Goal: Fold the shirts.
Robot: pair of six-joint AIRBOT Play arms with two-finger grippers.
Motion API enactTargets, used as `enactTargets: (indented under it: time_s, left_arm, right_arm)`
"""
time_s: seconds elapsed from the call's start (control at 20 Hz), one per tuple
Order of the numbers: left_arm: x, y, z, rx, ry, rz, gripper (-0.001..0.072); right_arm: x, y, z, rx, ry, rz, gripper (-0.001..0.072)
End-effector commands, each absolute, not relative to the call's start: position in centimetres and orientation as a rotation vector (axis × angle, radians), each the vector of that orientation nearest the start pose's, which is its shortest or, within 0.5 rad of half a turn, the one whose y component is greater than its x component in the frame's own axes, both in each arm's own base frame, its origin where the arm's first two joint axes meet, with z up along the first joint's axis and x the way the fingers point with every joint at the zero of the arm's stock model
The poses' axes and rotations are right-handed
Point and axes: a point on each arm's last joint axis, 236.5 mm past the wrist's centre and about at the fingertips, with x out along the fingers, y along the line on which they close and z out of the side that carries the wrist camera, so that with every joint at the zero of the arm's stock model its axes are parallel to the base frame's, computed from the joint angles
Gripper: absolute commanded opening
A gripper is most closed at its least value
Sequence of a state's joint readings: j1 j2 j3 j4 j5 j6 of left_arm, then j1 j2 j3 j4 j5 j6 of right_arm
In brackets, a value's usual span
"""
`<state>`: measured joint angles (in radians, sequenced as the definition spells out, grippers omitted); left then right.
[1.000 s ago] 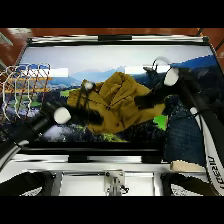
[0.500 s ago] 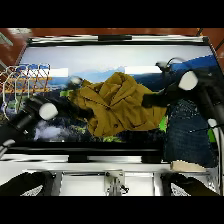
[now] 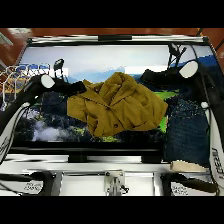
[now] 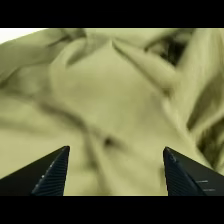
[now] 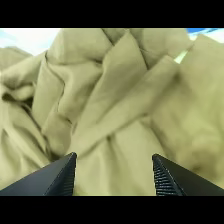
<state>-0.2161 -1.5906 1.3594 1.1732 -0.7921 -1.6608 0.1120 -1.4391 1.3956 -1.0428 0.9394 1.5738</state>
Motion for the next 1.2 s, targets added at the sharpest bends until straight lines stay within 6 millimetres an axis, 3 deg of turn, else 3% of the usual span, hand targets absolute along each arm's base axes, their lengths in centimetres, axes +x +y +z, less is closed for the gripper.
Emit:
enactTargets:
  time_s: [0.0,0.15,0.2,0.35,0.4,0.5,0.6,0.8,0.9,1.0,1.15]
  left_arm:
    - [52.4,-19.2,-4.2,-0.472,1.088,-0.267,0.0720]
    - [53.4,-20.7,-6.2,-0.491,1.114,-0.279,0.0717]
    - [53.3,-20.8,-6.9,-0.491,1.129,-0.277,0.0655]
    - [52.8,-20.9,-7.1,-0.444,1.143,-0.309,0.0104]
    - [52.5,-21.0,-6.7,-0.403,1.141,-0.343,0.0052]
    - [51.5,-21.5,-4.8,-0.292,1.130,-0.437,0.0051]
    - [50.2,-22.2,-1.6,-0.206,1.099,-0.522,0.0051]
    - [48.3,-23.6,8.3,-0.113,0.914,-0.622,0.0051]
    - [47.6,-23.4,12.3,-0.109,0.839,-0.633,0.0051]
    - [46.9,-23.3,14.5,-0.107,0.797,-0.640,0.0051]
    - [45.8,-24.0,15.9,-0.095,0.780,-0.665,0.0051]
  right_arm:
    - [50.4,16.7,5.3,0.606,0.981,0.347,0.0590]
    - [51.6,17.3,2.4,0.676,1.006,0.325,0.0591]
    - [51.9,17.6,1.4,0.692,1.017,0.318,0.0591]
    - [52.3,19.3,-1.9,0.698,1.052,0.309,0.0590]
    - [52.4,19.9,-2.8,0.696,1.066,0.310,0.0591]
    - [52.5,20.8,-4.2,0.698,1.089,0.309,0.0590]
    - [53.1,20.6,-5.3,0.734,1.088,0.269,0.0591]
    - [54.2,19.6,-5.8,0.760,1.056,0.212,0.0591]
    - [53.9,19.0,-6.4,0.735,1.070,0.187,0.0591]
    - [53.9,18.9,-7.1,0.750,1.081,0.164,0.0591]
    - [53.6,19.8,-8.6,0.830,1.124,0.145,0.0591]
